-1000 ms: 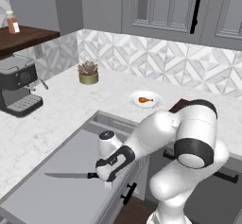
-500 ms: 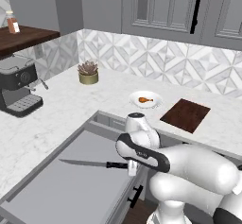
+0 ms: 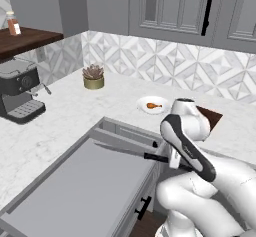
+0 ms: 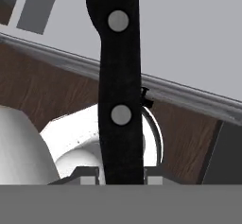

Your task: Pick up the knife from the drawer and place it on the cutting board. Then place the meat from the plate to the cutting board.

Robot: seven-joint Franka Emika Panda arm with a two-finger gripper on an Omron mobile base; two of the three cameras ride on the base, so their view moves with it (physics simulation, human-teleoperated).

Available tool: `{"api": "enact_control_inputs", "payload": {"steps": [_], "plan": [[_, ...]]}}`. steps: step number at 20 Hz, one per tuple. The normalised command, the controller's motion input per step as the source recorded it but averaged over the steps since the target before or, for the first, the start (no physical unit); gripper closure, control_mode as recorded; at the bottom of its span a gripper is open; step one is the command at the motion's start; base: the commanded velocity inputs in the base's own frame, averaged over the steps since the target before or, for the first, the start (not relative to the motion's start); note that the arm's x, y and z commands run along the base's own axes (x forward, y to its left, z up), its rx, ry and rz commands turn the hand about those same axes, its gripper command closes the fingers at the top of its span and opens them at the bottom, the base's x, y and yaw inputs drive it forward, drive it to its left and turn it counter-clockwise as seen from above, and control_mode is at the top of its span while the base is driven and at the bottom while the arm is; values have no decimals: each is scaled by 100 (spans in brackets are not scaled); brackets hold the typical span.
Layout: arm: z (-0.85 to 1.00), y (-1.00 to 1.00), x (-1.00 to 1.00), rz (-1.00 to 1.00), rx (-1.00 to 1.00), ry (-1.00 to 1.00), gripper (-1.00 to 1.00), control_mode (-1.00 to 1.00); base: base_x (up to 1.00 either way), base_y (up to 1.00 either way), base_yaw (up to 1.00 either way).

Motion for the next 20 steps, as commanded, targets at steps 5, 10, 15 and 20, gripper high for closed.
{"api": "enact_control_inputs", "payload": {"steps": [5,10,15,20], "plan": [[45,-100,65,-38,0,13,100,-100,0,0,0],[7,-100,68,-42,0,7,100,-100,0,0,0],[0,-100,55,-46,0,6,100,-100,0,0,0],[-2,-100,71,-45,1,12,100,-100,0,0,0]]}}
